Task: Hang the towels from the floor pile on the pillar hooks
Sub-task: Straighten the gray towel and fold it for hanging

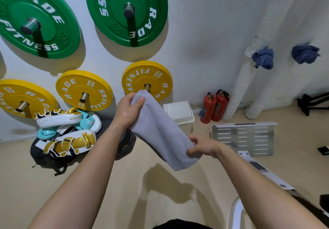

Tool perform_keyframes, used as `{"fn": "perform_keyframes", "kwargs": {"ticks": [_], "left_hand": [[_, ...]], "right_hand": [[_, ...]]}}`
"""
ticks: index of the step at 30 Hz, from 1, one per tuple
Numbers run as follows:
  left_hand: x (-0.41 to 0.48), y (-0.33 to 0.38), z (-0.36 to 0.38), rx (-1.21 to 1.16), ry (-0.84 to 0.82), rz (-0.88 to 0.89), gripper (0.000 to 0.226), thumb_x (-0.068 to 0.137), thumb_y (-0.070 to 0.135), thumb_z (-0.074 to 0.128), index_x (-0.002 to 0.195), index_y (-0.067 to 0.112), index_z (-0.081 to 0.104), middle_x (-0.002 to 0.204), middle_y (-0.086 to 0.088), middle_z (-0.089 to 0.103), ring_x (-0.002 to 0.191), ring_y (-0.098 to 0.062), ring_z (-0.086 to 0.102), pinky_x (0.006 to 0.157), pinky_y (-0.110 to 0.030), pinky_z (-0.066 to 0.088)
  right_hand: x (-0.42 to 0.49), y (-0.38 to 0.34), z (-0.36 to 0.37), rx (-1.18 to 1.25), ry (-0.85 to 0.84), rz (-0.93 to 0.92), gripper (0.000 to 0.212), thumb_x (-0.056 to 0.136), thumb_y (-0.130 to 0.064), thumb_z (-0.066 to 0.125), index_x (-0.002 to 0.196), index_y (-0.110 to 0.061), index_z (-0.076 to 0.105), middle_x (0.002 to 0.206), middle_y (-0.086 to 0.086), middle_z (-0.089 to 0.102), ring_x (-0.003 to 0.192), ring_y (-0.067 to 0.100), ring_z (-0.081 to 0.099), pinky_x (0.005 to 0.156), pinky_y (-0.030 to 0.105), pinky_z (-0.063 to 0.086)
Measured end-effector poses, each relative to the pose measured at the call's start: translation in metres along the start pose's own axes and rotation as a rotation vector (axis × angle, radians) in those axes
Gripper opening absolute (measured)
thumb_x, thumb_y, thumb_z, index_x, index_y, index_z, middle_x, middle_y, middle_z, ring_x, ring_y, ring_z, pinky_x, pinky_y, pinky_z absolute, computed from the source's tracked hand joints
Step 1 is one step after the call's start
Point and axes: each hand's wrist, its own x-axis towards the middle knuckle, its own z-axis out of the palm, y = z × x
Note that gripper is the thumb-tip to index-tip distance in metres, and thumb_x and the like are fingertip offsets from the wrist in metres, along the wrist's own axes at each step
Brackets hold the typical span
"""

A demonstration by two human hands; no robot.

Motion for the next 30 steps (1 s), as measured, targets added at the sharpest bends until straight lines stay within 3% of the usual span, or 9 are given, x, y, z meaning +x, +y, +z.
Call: {"fn": "perform_keyframes", "kwargs": {"ticks": [4,10,13,16,19,21,27,30], "left_hand": [[-0.003,-0.026,0.002,-0.061,0.153,-0.186,0.022,0.100,0.030,0.055,0.093,0.011,0.065,0.085,-0.002,0.064,0.081,-0.021,0.057,0.062,-0.032,0.039],[-0.015,-0.071,0.008,0.037,0.180,-0.358,0.031,0.098,0.035,0.056,0.094,0.006,0.068,0.089,-0.010,0.068,0.089,-0.033,0.060,0.076,-0.041,0.046],[-0.025,-0.085,0.019,0.080,0.162,-0.377,0.023,0.095,0.030,0.062,0.090,0.009,0.068,0.089,-0.009,0.069,0.089,-0.034,0.062,0.076,-0.040,0.047],[-0.035,-0.084,0.032,0.085,0.171,-0.415,0.016,0.093,0.024,0.064,0.099,0.009,0.063,0.096,-0.007,0.067,0.091,-0.028,0.058,0.078,-0.034,0.040],[-0.042,-0.083,0.045,0.079,0.176,-0.444,0.022,0.095,0.024,0.061,0.110,0.008,0.057,0.107,-0.011,0.065,0.100,-0.032,0.057,0.085,-0.038,0.042],[-0.045,-0.081,0.052,0.064,0.184,-0.447,0.024,0.094,0.026,0.061,0.110,0.009,0.057,0.108,-0.012,0.066,0.102,-0.034,0.059,0.086,-0.039,0.044],[-0.066,-0.046,0.083,-0.091,0.143,-0.394,0.018,0.090,0.028,0.067,0.100,0.014,0.061,0.092,0.001,0.066,0.087,-0.019,0.061,0.071,-0.027,0.037],[-0.075,-0.027,0.106,-0.152,0.064,-0.362,0.017,0.089,0.028,0.070,0.099,0.017,0.061,0.092,0.007,0.065,0.083,-0.011,0.059,0.068,-0.023,0.039]], "right_hand": [[-0.002,0.011,-0.005,0.054,0.005,0.047,0.010,0.067,-0.020,0.073,0.067,-0.024,0.064,0.065,-0.010,0.054,0.067,0.011,0.049,0.066,0.026,0.040],[-0.004,0.016,-0.022,0.544,0.418,0.027,0.013,0.083,-0.003,0.061,0.084,-0.011,0.071,0.069,-0.003,0.065,0.067,0.012,0.061,0.070,0.027,0.054],[0.001,0.011,-0.025,0.492,0.585,0.042,0.008,0.088,-0.009,0.057,0.086,-0.009,0.065,0.067,0.001,0.057,0.065,0.015,0.055,0.065,0.029,0.048],[0.009,0.011,-0.022,0.280,0.717,0.055,0.008,0.096,-0.017,0.051,0.096,-0.014,0.058,0.074,-0.002,0.054,0.072,0.018,0.051,0.065,0.031,0.040],[0.012,0.008,-0.015,0.123,0.817,0.075,0.020,0.103,-0.024,0.043,0.116,-0.014,0.054,0.099,0.003,0.061,0.090,0.025,0.056,0.077,0.037,0.043],[0.014,0.007,-0.011,0.077,0.853,0.097,0.023,0.103,-0.027,0.042,0.120,-0.014,0.052,0.102,0.004,0.061,0.093,0.028,0.056,0.081,0.039,0.045],[0.017,-0.010,0.008,0.120,0.828,0.027,0.012,0.099,-0.028,0.052,0.093,-0.018,0.056,0.074,-0.004,0.057,0.071,0.015,0.054,0.063,0.031,0.038],[0.022,-0.023,0.022,0.188,0.791,-0.011,0.010,0.097,-0.025,0.056,0.094,-0.017,0.058,0.067,-0.008,0.053,0.063,0.008,0.050,0.060,0.028,0.037]]}}
